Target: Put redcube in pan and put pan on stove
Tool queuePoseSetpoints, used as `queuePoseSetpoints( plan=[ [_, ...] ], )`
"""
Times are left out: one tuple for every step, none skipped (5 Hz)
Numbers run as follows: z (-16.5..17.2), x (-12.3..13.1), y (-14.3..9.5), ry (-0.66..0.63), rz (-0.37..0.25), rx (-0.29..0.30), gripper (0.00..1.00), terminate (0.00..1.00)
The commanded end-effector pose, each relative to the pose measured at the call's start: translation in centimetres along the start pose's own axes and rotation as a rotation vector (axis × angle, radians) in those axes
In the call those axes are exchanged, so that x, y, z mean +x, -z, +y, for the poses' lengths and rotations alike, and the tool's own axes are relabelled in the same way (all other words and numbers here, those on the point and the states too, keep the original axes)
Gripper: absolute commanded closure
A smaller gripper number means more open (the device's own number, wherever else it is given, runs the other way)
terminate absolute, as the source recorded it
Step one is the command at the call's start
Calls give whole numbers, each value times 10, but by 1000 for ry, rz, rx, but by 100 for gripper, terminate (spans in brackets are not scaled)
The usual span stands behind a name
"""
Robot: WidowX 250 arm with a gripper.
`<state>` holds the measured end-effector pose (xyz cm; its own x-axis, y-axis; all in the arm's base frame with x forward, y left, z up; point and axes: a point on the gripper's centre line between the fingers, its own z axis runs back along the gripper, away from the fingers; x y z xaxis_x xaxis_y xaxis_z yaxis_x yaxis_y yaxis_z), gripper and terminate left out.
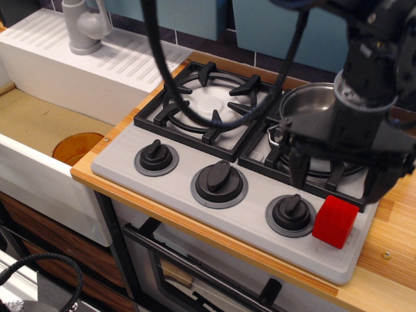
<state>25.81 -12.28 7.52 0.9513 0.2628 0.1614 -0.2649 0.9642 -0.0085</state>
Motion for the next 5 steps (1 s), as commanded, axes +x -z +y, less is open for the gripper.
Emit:
queuePoseSetpoints(
  plan=[
    [-12, 2, 19, -1, -28, -72, 0, 0],
    [-17, 3, 31, -5, -40, -93, 0, 0],
    [-20, 2, 37, -10, -48, -102, 0, 0],
    [-20, 2, 39, -7, -49, -105, 0, 0],
    [-20, -1, 39, -18, -32, -86, 100, 0]
  ],
)
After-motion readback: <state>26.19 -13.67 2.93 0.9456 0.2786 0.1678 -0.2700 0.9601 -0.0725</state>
